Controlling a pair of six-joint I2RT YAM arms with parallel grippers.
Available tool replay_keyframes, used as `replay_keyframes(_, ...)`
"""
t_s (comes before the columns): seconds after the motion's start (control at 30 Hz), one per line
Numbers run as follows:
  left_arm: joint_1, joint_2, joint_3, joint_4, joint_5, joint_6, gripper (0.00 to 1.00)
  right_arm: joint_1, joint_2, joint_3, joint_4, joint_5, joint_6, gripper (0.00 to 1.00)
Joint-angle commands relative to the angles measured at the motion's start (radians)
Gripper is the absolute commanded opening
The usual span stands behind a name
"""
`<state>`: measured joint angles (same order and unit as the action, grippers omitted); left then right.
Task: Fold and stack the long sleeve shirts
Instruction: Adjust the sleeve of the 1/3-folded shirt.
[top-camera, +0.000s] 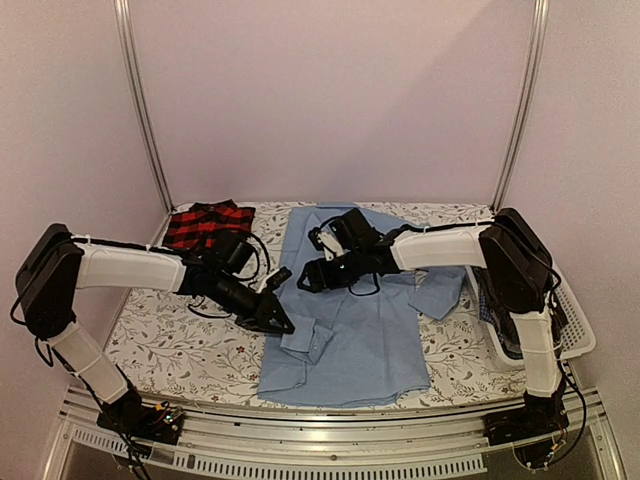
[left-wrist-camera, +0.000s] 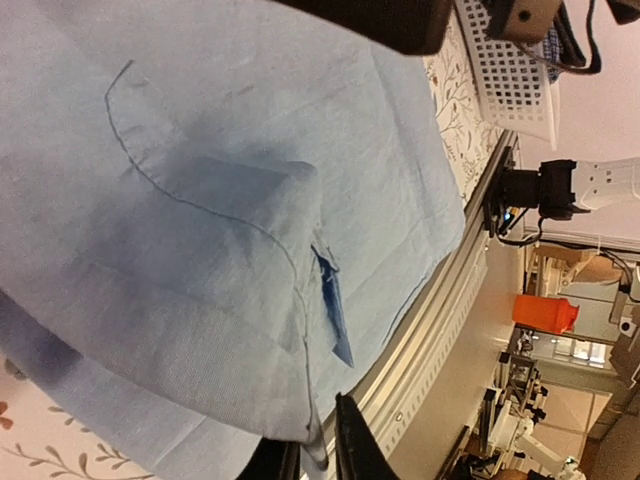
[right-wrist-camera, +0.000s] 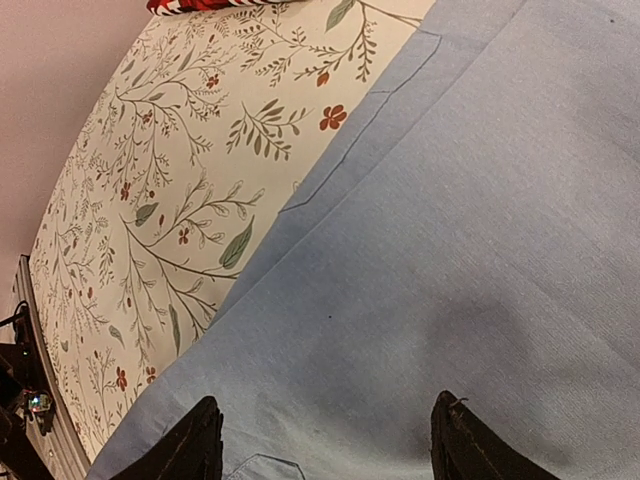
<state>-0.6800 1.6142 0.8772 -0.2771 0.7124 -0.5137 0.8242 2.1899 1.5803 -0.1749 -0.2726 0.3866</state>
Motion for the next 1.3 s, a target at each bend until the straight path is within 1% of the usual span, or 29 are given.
replay_keyframes(0.0, 0.010, -0.034, 0.001, -0.099, -0.006, -0.034, 0.12, -0.002, 0.015, 0.027, -0.028, 0.000, 0.006, 0.70)
replay_keyframes(0.13, 0.013, -0.019, -0.041, -0.109, -0.028, -0.049, 0.15, -0.002, -0.014, 0.024, -0.050, 0.037, -0.007, 0.70)
replay_keyframes(0.3, 0.016, 0.011, -0.064, -0.100, -0.067, -0.061, 0.08, -0.002, -0.035, 0.024, -0.062, 0.066, -0.021, 0.70)
replay_keyframes(0.47, 0.020, 0.037, -0.082, -0.111, -0.076, -0.067, 0.00, -0.006, -0.033, 0.023, -0.070, 0.072, -0.025, 0.70)
replay_keyframes(0.87, 0.037, 0.054, -0.097, -0.154, -0.082, -0.043, 0.00, -0.013, 0.001, 0.030, -0.068, 0.068, -0.025, 0.71)
replay_keyframes(0.97, 0.043, 0.065, -0.097, -0.155, -0.083, -0.037, 0.04, -0.013, 0.010, 0.030, -0.069, 0.073, -0.023, 0.71)
replay_keyframes(1.0, 0.043, 0.068, -0.096, -0.158, -0.082, -0.034, 0.08, -0.013, 0.013, 0.029, -0.070, 0.075, -0.024, 0.71)
replay_keyframes(1.1, 0.043, 0.053, -0.080, -0.186, -0.099, -0.021, 0.30, -0.013, 0.015, 0.026, -0.072, 0.081, -0.026, 0.71)
replay_keyframes(1.13, 0.043, 0.039, -0.068, -0.202, -0.112, -0.013, 0.36, -0.013, 0.012, 0.025, -0.075, 0.085, -0.026, 0.71)
replay_keyframes(1.17, 0.047, 0.022, -0.052, -0.219, -0.126, -0.006, 0.39, -0.013, 0.008, 0.025, -0.079, 0.090, -0.025, 0.71)
replay_keyframes(1.27, 0.072, -0.011, -0.007, -0.261, -0.170, 0.013, 0.41, -0.013, -0.019, 0.019, -0.088, 0.105, -0.027, 0.71)
